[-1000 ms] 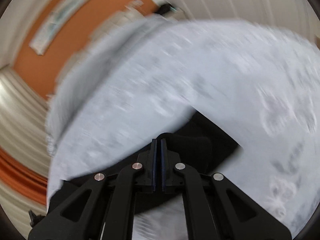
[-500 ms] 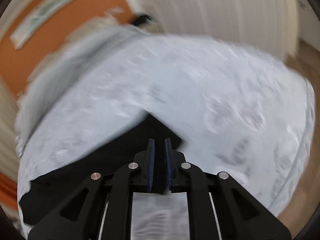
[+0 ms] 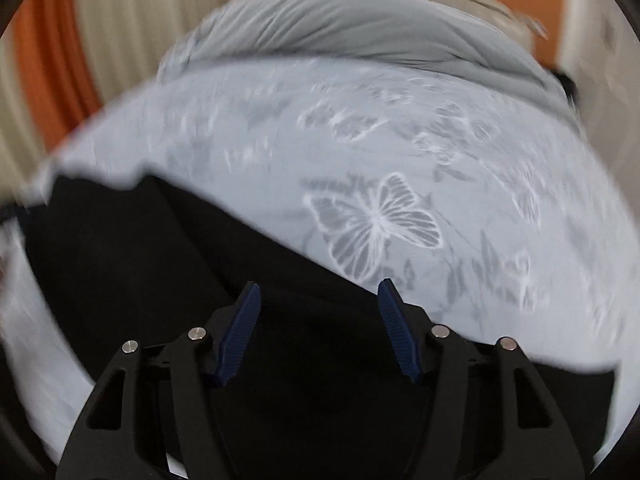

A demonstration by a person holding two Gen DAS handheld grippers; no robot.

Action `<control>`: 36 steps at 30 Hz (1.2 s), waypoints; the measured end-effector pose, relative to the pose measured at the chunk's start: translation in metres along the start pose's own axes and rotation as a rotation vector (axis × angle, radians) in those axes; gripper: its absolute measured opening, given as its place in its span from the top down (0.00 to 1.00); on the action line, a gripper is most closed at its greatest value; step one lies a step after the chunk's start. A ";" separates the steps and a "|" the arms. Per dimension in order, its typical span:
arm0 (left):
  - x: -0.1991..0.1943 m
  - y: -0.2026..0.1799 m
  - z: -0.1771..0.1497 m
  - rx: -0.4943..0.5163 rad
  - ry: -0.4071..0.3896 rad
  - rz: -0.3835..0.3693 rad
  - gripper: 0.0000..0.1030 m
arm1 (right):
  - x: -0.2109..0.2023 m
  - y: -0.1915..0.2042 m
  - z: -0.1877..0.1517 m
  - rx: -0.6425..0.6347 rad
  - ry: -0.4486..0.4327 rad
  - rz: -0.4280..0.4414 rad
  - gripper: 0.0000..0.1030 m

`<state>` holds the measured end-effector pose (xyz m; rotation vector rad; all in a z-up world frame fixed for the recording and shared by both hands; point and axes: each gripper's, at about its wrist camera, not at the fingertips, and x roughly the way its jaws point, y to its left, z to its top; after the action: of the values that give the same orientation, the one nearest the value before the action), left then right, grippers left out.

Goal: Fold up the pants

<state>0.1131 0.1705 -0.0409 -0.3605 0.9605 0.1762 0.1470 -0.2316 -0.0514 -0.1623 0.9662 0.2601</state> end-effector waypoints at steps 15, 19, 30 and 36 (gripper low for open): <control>0.035 0.025 -0.004 0.046 0.057 0.184 0.26 | -0.007 -0.052 0.011 0.239 -0.117 0.057 0.95; 0.041 0.020 -0.002 0.077 0.040 0.230 0.26 | 0.009 -0.083 -0.013 0.415 -0.012 0.011 0.90; 0.014 0.090 0.004 -0.209 0.095 0.019 0.28 | -0.084 -0.121 -0.074 0.463 -0.078 -0.170 0.29; -0.025 0.129 0.004 -0.291 -0.024 -0.036 0.29 | -0.154 -0.229 -0.167 0.859 -0.145 -0.384 0.29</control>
<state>0.0630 0.2915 -0.0461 -0.6411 0.9053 0.2878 -0.0018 -0.5150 -0.0120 0.4517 0.8120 -0.4966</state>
